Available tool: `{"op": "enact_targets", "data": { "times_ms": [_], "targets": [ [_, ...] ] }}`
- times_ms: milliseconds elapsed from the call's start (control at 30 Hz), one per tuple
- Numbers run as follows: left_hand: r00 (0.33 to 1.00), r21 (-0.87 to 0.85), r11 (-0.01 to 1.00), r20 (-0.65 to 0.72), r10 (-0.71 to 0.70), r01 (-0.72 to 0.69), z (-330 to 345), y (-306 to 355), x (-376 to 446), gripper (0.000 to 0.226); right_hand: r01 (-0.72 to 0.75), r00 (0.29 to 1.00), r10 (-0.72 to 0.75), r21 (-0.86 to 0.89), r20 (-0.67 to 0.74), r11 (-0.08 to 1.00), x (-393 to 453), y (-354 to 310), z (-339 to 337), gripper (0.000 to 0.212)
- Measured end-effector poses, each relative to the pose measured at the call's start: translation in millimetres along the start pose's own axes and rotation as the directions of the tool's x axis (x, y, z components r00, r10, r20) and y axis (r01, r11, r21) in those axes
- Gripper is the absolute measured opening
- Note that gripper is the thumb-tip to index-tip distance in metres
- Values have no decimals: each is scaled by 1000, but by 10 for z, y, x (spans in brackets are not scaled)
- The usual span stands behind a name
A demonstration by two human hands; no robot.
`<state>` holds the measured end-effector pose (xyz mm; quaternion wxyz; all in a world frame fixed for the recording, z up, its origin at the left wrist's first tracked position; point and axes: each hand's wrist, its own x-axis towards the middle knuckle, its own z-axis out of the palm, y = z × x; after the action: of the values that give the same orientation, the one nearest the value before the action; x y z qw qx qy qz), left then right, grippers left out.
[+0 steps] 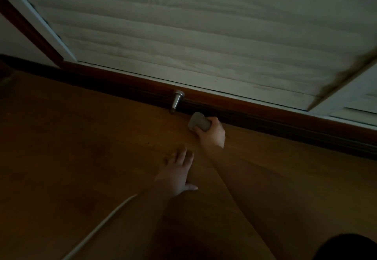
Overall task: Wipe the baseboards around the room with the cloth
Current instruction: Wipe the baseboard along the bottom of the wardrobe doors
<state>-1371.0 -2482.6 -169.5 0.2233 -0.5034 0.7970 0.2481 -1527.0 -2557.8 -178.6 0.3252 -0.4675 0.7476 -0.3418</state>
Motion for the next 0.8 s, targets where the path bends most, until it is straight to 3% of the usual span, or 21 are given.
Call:
{"op": "enact_targets", "data": {
  "times_ms": [167,500,800],
  "targets": [
    [999,52,998,-18,32,-31,83,44,51,110,-13,998,10,-38,-56,999,60,76,-152,45],
    [983,154,979,-109,149,-132,68,94,187,107,64,985,-92,-190,-145,980,-24,759,-1157,47],
    [994,101,993,-92,64,-55,27,724,502,112,-180,924,115,-150,-364,972,-210,1358,-2153,48]
  ]
}}
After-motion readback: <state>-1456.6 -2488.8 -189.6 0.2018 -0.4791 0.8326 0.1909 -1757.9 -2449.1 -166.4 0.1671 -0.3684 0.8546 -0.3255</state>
